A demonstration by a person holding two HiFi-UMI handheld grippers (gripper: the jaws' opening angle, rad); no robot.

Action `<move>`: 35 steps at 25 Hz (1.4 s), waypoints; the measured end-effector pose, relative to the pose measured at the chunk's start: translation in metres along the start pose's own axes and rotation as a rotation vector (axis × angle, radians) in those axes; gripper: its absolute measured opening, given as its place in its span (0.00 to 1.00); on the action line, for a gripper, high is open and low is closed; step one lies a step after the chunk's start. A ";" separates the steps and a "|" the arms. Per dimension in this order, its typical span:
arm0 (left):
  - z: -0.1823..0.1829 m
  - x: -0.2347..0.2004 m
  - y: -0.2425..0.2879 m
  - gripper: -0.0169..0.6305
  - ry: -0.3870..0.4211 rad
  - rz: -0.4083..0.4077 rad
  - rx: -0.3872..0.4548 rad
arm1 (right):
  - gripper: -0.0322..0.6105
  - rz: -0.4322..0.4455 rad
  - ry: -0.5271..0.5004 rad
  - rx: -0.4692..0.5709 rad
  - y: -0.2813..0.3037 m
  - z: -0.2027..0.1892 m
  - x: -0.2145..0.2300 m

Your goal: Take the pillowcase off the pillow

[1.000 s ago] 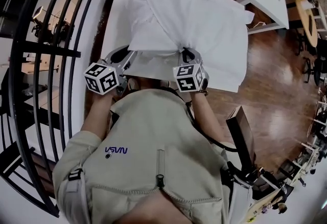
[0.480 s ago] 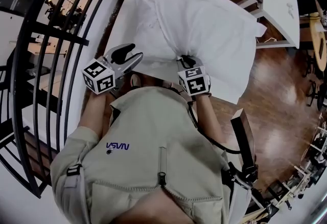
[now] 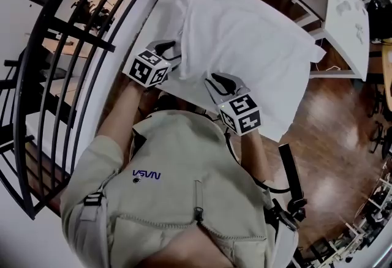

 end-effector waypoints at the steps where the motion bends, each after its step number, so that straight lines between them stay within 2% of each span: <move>1: 0.001 -0.002 -0.001 0.44 0.002 -0.002 0.001 | 0.20 -0.005 -0.011 0.038 -0.002 0.014 0.003; 3: 0.001 -0.005 -0.007 0.44 0.005 -0.014 0.016 | 0.20 -0.045 -0.046 0.084 -0.001 0.040 0.009; 6: 0.006 -0.012 -0.008 0.45 -0.001 -0.043 0.032 | 0.20 -0.133 -0.076 0.074 0.017 0.071 0.027; 9: 0.006 -0.015 0.004 0.45 0.043 -0.104 -0.030 | 0.21 -0.218 -0.045 0.040 0.048 0.092 0.047; 12: -0.001 -0.012 0.017 0.37 0.090 -0.196 -0.105 | 0.29 -0.298 -0.022 -0.057 0.089 0.105 0.066; 15: 0.000 -0.007 0.013 0.19 0.117 -0.257 -0.087 | 0.34 -0.353 -0.078 -0.253 0.130 0.103 0.076; 16: 0.002 -0.007 0.010 0.14 0.112 -0.269 -0.070 | 0.33 -0.376 -0.125 -0.328 0.139 0.101 0.077; 17: 0.003 -0.009 0.006 0.10 0.104 -0.281 -0.055 | 0.25 -0.409 -0.171 -0.382 0.143 0.100 0.079; 18: 0.005 -0.010 0.001 0.08 0.096 -0.295 -0.043 | 0.10 -0.449 -0.204 -0.407 0.140 0.100 0.082; 19: 0.006 -0.011 -0.003 0.07 0.092 -0.308 -0.033 | 0.06 -0.494 -0.220 -0.409 0.132 0.102 0.088; 22: 0.004 -0.015 -0.014 0.06 0.073 -0.312 -0.016 | 0.06 -0.637 -0.209 -0.367 0.090 0.110 0.114; 24: 0.004 -0.015 -0.019 0.06 0.043 -0.297 0.003 | 0.06 -0.692 -0.172 -0.358 0.059 0.107 0.137; 27: 0.009 -0.011 -0.022 0.06 0.027 -0.283 0.026 | 0.06 -0.713 -0.121 -0.386 0.039 0.080 0.163; 31: 0.006 -0.005 -0.020 0.06 0.061 -0.276 0.010 | 0.06 -0.676 -0.100 -0.409 0.053 0.048 0.168; 33: 0.010 -0.008 -0.023 0.10 0.066 -0.274 0.056 | 0.06 -0.658 -0.098 -0.386 0.054 0.047 0.168; 35: 0.023 -0.019 -0.029 0.14 0.032 -0.241 0.154 | 0.06 -0.639 -0.089 -0.351 0.050 0.050 0.169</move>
Point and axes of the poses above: the fingertips, and each gripper's own axes: y forward along the fingers, x to its right, z out of its top, the point moved 9 cm from there along -y, backward along the fingers, and after that the axes turned 11 degrees about z, right-handed, at the moved point
